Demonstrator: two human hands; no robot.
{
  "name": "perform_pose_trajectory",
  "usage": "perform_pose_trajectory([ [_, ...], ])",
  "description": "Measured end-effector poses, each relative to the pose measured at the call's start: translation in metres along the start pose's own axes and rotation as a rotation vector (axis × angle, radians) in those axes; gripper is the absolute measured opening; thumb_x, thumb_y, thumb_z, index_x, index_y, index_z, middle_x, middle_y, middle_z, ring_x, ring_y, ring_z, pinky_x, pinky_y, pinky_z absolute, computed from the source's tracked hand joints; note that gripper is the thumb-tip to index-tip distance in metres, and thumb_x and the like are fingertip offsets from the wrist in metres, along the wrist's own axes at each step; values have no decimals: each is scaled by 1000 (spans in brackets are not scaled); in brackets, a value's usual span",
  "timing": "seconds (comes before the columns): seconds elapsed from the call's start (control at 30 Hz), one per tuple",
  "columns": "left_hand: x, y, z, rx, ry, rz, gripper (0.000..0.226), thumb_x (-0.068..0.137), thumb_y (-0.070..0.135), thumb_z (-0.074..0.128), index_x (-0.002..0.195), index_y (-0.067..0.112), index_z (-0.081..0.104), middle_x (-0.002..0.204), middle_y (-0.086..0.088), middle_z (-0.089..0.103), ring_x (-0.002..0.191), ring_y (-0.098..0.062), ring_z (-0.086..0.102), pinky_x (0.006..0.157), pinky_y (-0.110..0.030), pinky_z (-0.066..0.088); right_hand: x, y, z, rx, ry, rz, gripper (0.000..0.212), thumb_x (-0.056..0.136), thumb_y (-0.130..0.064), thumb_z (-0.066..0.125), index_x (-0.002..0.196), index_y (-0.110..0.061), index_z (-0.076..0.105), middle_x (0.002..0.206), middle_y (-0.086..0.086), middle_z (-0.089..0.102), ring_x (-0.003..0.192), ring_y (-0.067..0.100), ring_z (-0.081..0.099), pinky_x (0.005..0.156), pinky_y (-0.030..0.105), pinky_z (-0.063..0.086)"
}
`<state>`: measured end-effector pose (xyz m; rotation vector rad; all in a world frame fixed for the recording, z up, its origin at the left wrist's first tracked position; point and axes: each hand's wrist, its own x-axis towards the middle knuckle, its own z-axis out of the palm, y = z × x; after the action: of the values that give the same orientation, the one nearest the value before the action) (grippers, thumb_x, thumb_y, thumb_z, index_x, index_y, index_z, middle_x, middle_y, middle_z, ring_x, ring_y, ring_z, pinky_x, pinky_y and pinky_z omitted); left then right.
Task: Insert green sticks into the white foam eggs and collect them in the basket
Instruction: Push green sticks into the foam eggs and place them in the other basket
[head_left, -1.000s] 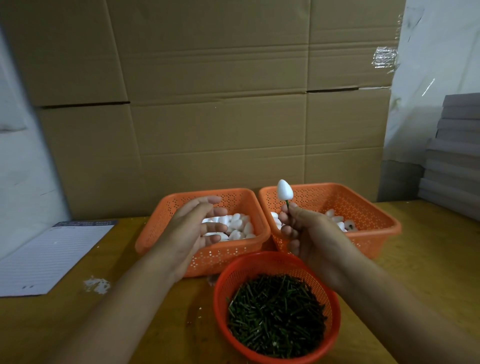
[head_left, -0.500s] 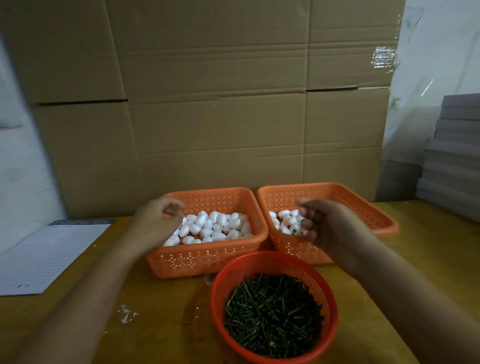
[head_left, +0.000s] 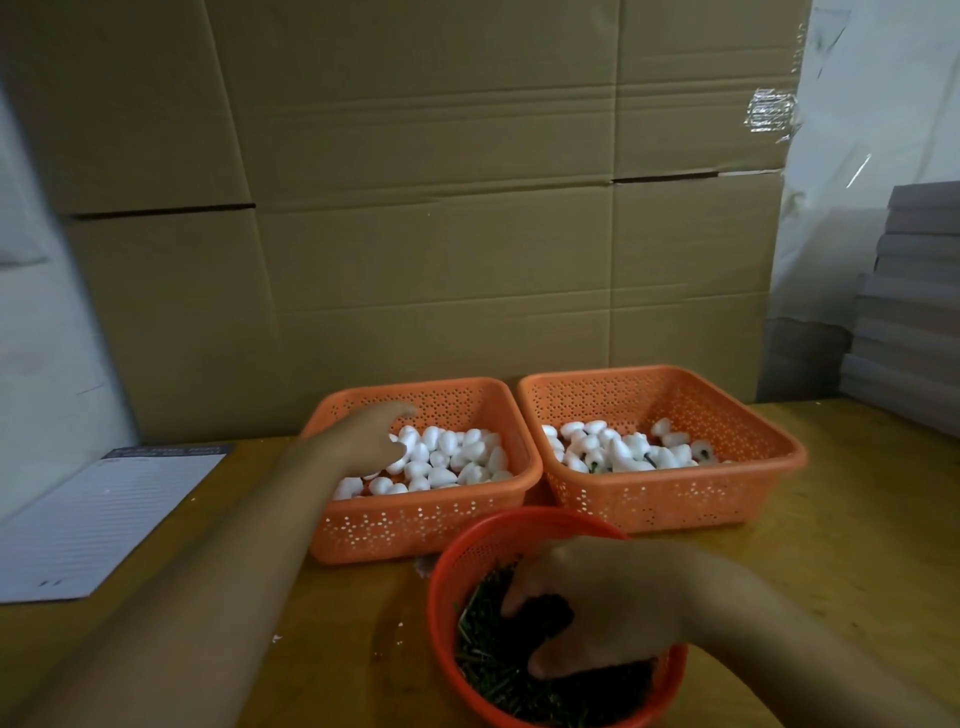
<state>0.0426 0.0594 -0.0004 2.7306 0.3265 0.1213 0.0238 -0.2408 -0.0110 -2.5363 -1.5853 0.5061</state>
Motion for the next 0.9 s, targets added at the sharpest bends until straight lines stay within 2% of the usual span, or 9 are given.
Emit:
perform_pose_trajectory([
  [0.1,9,1,3,46,-53,-34,48,100,18,49,145,34,48,142,2,55,118,-17,58,87,-28,44,2,3,0,-3,-7,-11,52,90,-49,65,139,-38,52,142,-13,49,128,9,46,90,23,37],
  [0.2,13,3,7,-3,-206,-116,30,101,27,45,124,30,64,105,-2,69,85,-17,62,74,-33,48,2,5,0,1,-19,-17,52,90,-51,63,139,-38,51,142,-14,48,128,10,46,96,27,40],
  [0.27,13,5,9,56,-284,-122,27,102,26,45,120,25,64,101,-7,68,82,-18,59,76,-37,49,2,6,0,8,-25,-15,53,90,-53,63,139,-38,50,141,-15,49,127,10,47,99,31,43],
  [0.33,12,5,10,140,-313,-109,34,99,21,49,130,27,60,108,-3,63,89,-17,58,77,-33,49,3,6,0,12,-26,-11,54,90,-54,62,139,-39,49,140,-14,49,126,10,48,99,33,44],
  [0.43,11,3,9,179,-259,-95,41,94,21,57,134,31,60,106,3,58,92,-14,60,70,-27,48,3,7,0,18,-13,-9,54,89,-54,63,140,-39,49,139,-13,50,126,10,49,97,31,44],
  [0.57,14,-6,8,119,-49,21,17,85,17,71,91,32,72,93,13,61,85,-7,61,62,-19,43,3,7,0,25,5,-17,54,90,-51,65,140,-37,50,138,-13,51,124,9,49,94,27,42],
  [0.67,11,-6,-2,-15,140,118,22,80,14,75,71,33,66,82,14,66,79,-9,64,68,-18,50,3,7,1,8,28,-21,53,90,-45,67,139,-34,51,137,-11,51,123,9,49,88,22,38],
  [0.77,-6,10,-7,-330,237,163,25,80,19,80,80,36,63,91,10,71,88,-14,70,84,-35,56,5,7,3,-8,49,-15,52,89,-43,68,138,-34,52,134,-11,51,121,10,49,84,22,37],
  [0.9,-57,45,-3,-981,31,282,42,75,17,83,109,38,69,112,0,73,98,-22,74,75,-26,59,6,7,4,-4,57,-10,49,90,-40,68,136,-35,53,132,-11,51,119,10,50,89,24,41],
])
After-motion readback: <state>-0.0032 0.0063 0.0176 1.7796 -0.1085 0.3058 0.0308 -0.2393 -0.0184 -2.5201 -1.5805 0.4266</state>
